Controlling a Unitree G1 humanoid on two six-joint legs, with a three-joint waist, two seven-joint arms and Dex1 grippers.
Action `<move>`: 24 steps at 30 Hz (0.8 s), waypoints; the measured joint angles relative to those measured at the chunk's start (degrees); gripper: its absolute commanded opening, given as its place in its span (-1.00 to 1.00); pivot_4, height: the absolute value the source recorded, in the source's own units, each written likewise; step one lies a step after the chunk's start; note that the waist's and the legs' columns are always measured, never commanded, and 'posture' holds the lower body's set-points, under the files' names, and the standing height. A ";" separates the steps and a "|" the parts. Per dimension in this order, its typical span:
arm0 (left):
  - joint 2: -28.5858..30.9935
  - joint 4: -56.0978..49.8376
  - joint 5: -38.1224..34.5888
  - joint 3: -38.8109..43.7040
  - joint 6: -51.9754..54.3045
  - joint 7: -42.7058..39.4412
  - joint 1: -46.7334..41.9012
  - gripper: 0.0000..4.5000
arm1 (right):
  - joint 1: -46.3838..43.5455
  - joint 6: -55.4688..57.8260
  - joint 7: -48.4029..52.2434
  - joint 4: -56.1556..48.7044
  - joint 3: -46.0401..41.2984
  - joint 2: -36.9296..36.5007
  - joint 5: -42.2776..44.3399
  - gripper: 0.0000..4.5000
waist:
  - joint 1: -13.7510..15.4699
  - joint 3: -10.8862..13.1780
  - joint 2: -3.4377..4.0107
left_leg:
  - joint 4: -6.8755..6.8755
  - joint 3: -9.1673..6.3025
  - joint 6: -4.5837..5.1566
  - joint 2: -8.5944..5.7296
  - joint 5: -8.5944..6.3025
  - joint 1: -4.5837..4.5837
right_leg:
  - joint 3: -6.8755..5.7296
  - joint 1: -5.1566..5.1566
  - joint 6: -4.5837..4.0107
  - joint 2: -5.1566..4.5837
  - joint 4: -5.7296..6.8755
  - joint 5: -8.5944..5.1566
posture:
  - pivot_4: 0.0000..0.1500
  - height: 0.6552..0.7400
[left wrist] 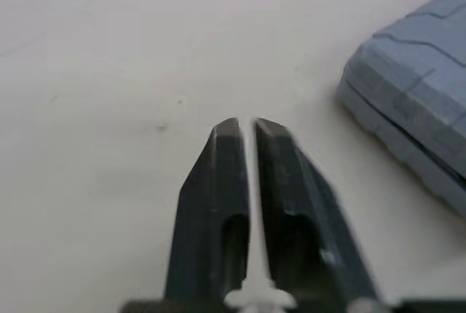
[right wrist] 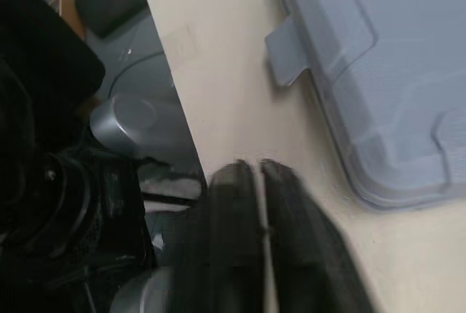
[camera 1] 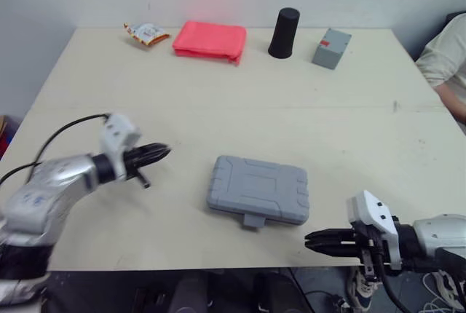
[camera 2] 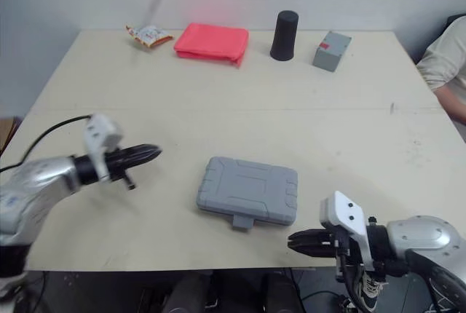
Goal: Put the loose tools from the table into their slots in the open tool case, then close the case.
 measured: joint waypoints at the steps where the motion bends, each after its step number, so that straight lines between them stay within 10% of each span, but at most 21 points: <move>1: -1.66 3.15 2.47 -3.19 -1.38 -1.46 -3.56 -0.98 | -1.36 0.50 -0.85 0.07 2.09 0.87 -1.59 -0.97 | 0.01 0.01 -0.01 | 0.02 0.06 0.01 0.02 0.01 0.00 | 0.04 0.00 0.03 0.06 0.06 0.01 | 1.00 0.91; 12: -16.00 35.55 18.30 -18.29 -19.51 -17.07 -21.89 -0.98 | -9.92 1.77 -6.39 5.26 12.01 10.28 -14.82 -0.97 | -0.11 0.09 -0.16 | 0.83 0.30 0.04 0.29 0.01 0.00 | 0.21 -0.06 0.22 0.31 0.40 0.09 | 1.00 0.91; 24: -14.56 31.25 19.74 -17.93 -22.66 -32.59 -18.53 -0.98 | -13.52 -1.25 -10.55 14.92 9.11 14.39 -23.76 -0.97 | -0.20 0.09 -0.16 | 0.93 0.29 0.05 0.29 -0.01 -0.03 | 0.40 -0.14 0.17 0.23 0.64 0.06 | 1.00 0.91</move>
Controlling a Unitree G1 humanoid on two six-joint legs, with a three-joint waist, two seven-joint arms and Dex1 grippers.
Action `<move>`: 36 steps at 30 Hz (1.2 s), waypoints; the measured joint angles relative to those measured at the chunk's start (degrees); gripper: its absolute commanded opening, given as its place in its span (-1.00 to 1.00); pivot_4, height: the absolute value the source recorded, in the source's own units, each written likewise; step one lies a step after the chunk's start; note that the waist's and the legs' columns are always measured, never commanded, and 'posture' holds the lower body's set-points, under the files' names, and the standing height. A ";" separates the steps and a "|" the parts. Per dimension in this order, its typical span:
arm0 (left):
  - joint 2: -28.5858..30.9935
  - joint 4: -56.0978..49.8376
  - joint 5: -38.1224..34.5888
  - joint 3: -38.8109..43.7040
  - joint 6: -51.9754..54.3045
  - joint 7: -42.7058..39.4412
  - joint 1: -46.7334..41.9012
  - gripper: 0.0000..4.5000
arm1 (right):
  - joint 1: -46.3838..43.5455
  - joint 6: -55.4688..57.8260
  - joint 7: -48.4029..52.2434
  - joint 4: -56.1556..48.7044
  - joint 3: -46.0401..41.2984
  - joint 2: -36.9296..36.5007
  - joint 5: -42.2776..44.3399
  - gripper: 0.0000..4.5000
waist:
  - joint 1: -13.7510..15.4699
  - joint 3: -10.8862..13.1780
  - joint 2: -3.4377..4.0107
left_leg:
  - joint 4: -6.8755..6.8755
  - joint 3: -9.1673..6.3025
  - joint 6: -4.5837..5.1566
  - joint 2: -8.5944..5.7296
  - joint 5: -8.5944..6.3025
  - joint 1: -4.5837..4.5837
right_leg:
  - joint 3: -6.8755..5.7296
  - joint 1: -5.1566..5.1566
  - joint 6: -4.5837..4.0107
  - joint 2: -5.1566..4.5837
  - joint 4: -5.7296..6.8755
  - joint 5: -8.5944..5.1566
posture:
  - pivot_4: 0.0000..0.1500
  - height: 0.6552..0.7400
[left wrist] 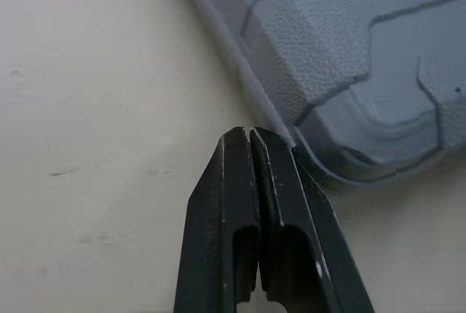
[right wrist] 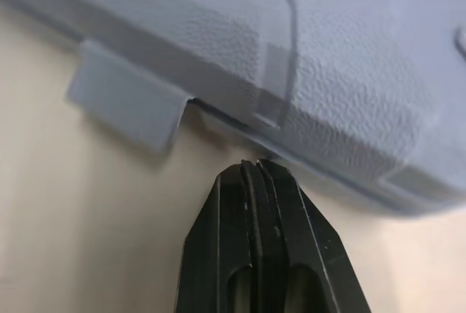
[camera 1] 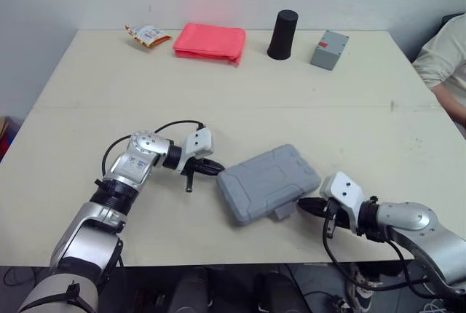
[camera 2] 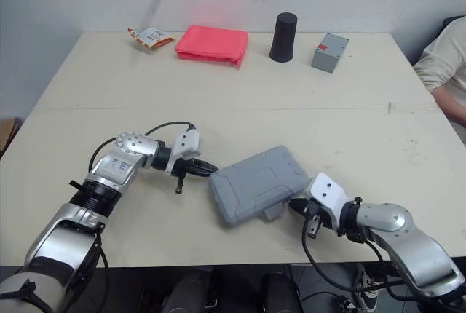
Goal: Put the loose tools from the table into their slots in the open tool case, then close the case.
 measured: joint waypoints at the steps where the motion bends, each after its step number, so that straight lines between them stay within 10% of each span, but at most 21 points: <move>1: 0.00 -0.62 -0.05 0.46 0.11 0.10 0.32 -0.98 | -0.12 -0.11 -0.28 0.54 -0.32 0.33 -0.52 -0.97 | 0.00 0.00 0.00 | 0.00 0.00 0.00 0.00 0.00 0.00 | 0.01 0.00 0.00 0.00 0.01 0.00 | 1.00 0.91; 12: -4.64 -17.08 -6.41 4.34 12.85 2.50 -2.07 -0.98 | 9.39 11.81 2.96 -13.02 -12.29 1.51 16.09 -0.97 | 0.27 -0.01 0.01 | 0.03 -0.35 0.20 -0.23 -0.08 0.02 | -0.23 0.30 0.02 -0.24 -0.01 0.01 | 1.00 0.91; 19: -13.32 -9.81 0.39 -6.41 15.86 6.47 -5.99 -0.98 | 9.00 13.38 0.37 -14.07 -9.57 2.24 15.42 -0.97 | 0.12 0.00 0.01 | 0.00 -0.28 0.13 -0.20 0.00 0.01 | -0.22 0.18 0.03 -0.11 0.00 0.01 | 1.00 0.91; 36: -11.17 -8.16 9.40 -13.90 1.93 5.76 -6.79 -0.98 | 3.67 13.59 -2.04 -12.52 -2.60 3.55 10.80 -0.97 | -0.41 -1.80 0.04 | -0.20 -0.46 0.36 0.17 -0.66 1.01 | -0.24 1.37 -0.22 -0.06 -0.66 -0.12 | 1.00 0.91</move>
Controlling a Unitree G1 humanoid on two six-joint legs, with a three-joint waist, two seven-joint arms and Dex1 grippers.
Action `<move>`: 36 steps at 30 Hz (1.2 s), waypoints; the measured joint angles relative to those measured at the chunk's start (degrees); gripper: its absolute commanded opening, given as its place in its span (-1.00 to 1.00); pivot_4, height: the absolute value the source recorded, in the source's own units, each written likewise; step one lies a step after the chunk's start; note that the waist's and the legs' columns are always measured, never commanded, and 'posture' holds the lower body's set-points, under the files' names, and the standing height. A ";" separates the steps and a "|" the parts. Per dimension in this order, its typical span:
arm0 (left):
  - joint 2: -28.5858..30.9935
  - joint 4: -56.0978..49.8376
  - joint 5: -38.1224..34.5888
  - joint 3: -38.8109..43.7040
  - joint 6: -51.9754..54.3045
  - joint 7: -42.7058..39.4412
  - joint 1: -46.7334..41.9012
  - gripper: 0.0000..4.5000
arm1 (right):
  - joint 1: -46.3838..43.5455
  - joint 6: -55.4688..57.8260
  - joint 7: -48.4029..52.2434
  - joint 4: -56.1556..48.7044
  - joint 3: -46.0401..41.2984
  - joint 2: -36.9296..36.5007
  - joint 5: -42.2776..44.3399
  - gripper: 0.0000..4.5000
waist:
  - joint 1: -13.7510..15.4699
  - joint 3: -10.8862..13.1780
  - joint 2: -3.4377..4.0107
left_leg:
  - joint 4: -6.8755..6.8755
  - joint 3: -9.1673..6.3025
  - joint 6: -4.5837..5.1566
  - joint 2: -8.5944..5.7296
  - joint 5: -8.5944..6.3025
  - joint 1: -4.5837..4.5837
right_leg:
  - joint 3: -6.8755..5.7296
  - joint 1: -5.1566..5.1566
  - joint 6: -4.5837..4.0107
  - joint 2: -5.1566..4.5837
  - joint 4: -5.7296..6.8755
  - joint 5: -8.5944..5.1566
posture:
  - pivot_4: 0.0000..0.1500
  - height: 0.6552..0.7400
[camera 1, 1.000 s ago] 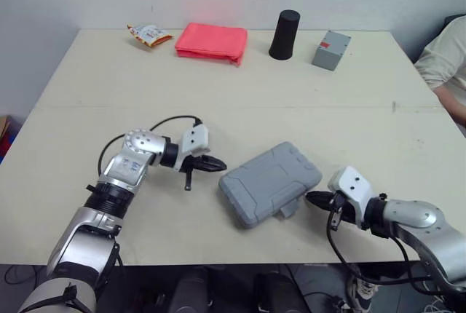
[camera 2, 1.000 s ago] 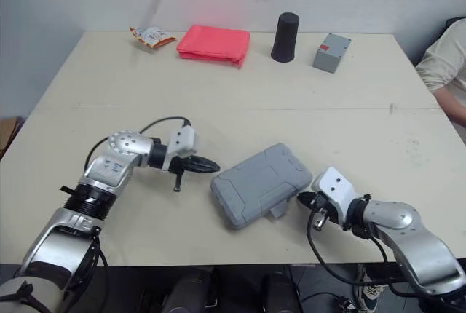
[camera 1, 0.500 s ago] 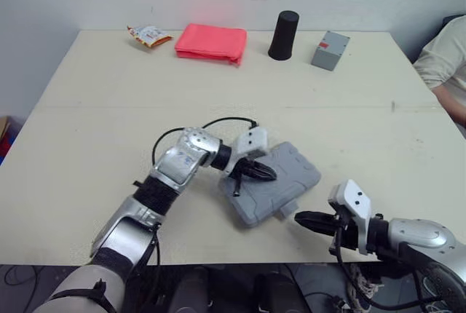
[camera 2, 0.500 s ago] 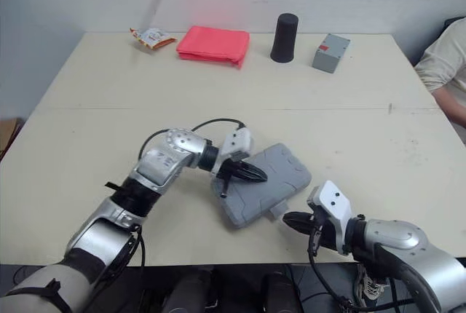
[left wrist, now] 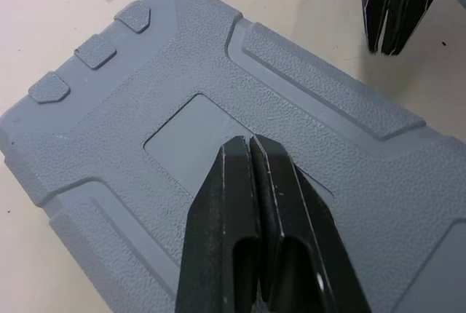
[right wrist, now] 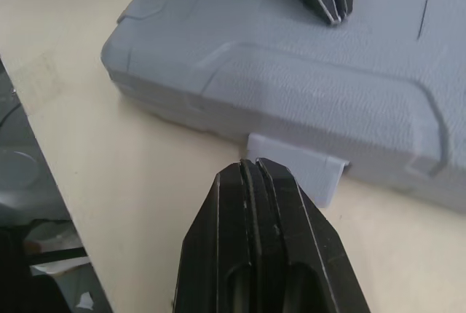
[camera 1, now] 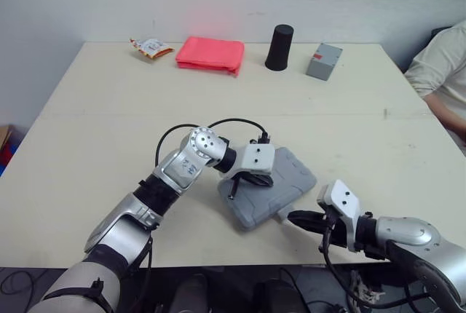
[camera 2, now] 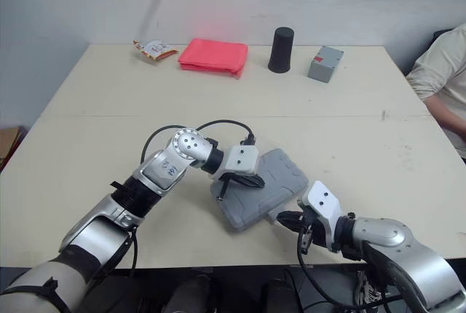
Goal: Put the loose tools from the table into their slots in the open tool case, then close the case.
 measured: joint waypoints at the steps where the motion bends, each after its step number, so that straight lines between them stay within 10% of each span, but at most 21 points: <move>1: -0.08 0.11 0.00 0.04 0.00 0.02 -0.07 -0.98 | -0.62 -0.01 -0.14 0.64 0.69 0.00 -0.67 -0.97 | 0.02 0.00 0.00 | 0.01 0.01 0.01 0.00 0.00 0.00 | 0.00 0.00 -0.01 -0.01 0.00 0.00 | 1.00 0.91; 36: -1.29 0.94 7.81 1.66 -4.30 2.76 0.00 -0.98 | -4.72 -2.23 -4.37 12.00 5.76 17.17 -8.92 -0.97 | -1.40 -0.36 -0.19 | -0.71 -0.02 -0.40 0.00 0.00 0.14 | 0.02 -0.11 -0.13 -0.08 -0.29 -0.02 | 1.00 0.91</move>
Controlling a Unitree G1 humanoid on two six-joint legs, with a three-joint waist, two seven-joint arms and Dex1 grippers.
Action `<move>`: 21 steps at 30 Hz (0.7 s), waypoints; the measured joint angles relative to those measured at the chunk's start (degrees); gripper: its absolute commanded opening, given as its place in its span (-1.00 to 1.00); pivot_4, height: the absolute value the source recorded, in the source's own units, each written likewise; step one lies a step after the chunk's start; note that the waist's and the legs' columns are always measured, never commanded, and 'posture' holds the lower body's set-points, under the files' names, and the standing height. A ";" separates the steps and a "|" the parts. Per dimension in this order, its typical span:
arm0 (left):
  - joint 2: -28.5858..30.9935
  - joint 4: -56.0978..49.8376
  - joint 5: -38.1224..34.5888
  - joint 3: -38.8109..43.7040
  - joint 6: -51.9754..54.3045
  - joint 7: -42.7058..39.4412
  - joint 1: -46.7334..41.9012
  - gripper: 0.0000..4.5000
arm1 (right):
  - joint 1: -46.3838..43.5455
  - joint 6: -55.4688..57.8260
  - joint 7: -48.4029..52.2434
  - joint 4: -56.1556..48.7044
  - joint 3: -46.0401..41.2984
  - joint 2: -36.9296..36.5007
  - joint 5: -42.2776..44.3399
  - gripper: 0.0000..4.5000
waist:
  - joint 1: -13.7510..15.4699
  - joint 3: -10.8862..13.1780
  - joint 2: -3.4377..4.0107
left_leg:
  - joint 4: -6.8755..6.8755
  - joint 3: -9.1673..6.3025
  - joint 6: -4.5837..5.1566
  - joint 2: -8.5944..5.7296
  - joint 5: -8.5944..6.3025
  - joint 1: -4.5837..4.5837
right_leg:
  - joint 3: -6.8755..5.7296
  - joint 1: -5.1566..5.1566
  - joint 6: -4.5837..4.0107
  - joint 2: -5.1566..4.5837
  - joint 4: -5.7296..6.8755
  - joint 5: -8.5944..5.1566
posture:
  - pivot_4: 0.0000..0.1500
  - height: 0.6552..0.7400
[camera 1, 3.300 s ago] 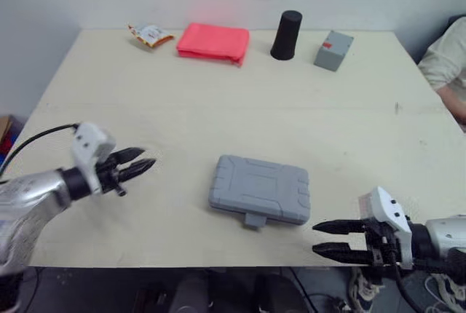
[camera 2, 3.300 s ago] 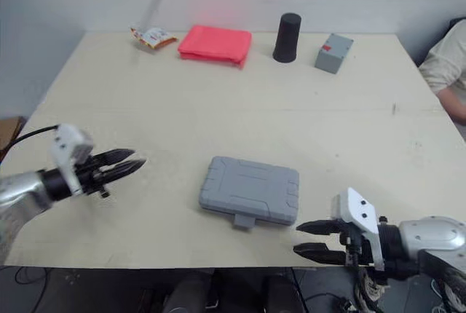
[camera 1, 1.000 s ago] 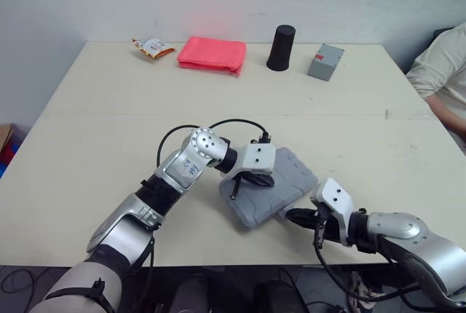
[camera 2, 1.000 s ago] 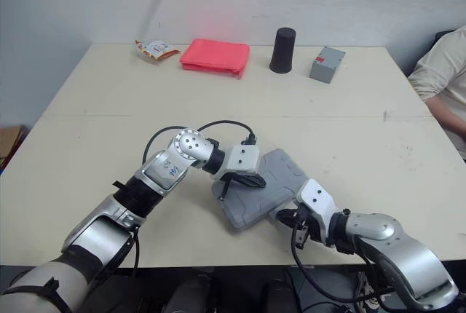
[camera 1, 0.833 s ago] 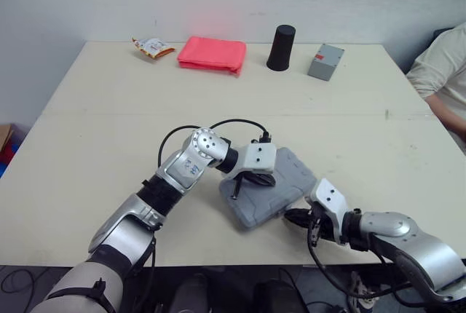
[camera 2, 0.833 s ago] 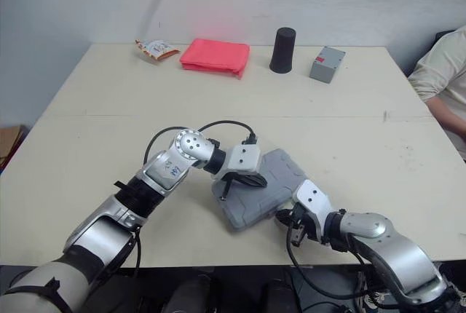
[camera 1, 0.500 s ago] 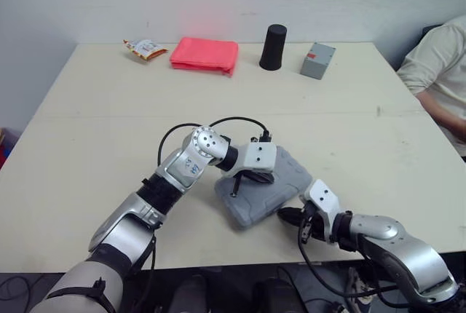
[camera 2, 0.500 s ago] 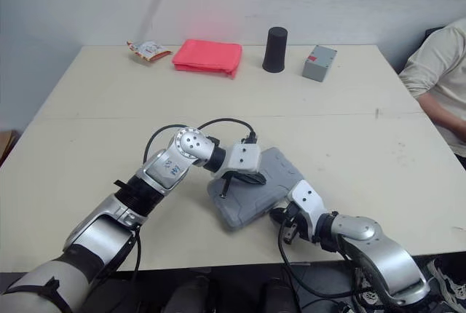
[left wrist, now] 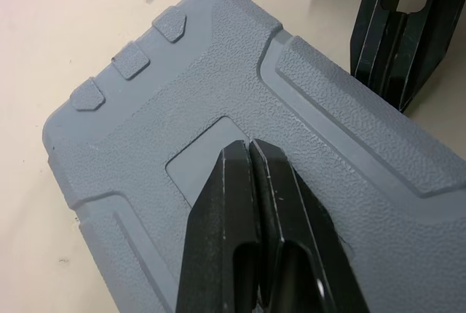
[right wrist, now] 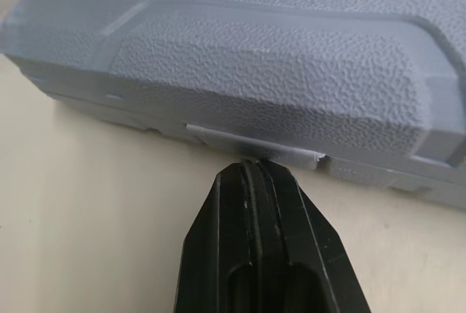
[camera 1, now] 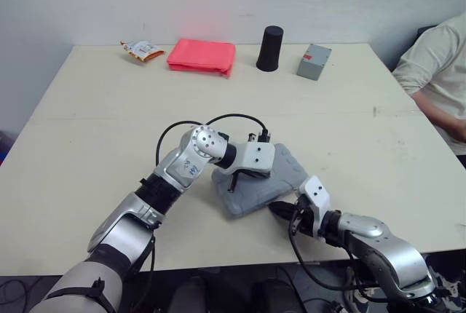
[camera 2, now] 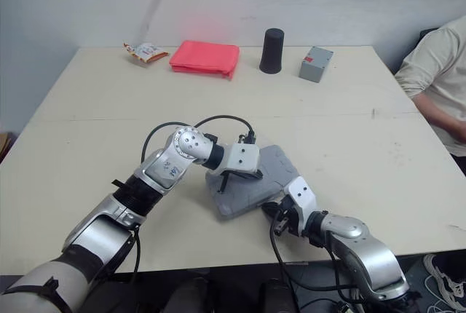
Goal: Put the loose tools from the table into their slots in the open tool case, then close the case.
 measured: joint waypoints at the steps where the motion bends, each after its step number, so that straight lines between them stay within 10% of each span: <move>1: -0.11 0.01 0.00 0.13 0.00 0.00 0.03 -0.98 | 0.00 -0.02 0.28 -0.14 0.02 -0.45 -0.17 -0.97 | 0.03 0.00 0.01 | -0.01 0.00 0.00 0.00 0.00 0.00 | 0.00 0.00 0.00 0.00 -0.01 0.00 | 1.00 0.91; 6: 0.02 -1.67 -3.85 4.00 3.03 -1.54 2.15 -0.99 | 1.37 -0.30 5.84 -7.38 -1.50 -8.19 1.86 -0.85 | 0.45 0.26 0.42 | -0.20 0.00 0.27 -0.19 0.15 -0.22 | -0.04 -0.28 0.00 -0.13 -0.07 -0.01 | 1.00 0.91; 16: 19.86 -22.71 -28.46 24.39 30.34 -13.52 13.50 0.72 | 8.59 4.63 23.08 -13.05 -26.39 -25.73 19.31 1.00 | 0.18 2.03 0.68 | -0.13 -0.11 -0.05 -0.29 0.66 -1.14 | -0.32 -1.06 0.02 0.00 0.37 -0.03 | 1.00 0.91; 21: 33.10 -31.53 -38.43 40.49 39.85 -17.52 22.07 0.99 | 11.02 6.30 31.78 -8.11 -40.93 -33.11 21.63 1.00 | 0.41 2.45 0.39 | -0.11 -0.18 0.06 -0.35 0.63 -1.09 | -0.35 -0.93 0.12 -0.07 0.13 0.01 | 1.00 0.91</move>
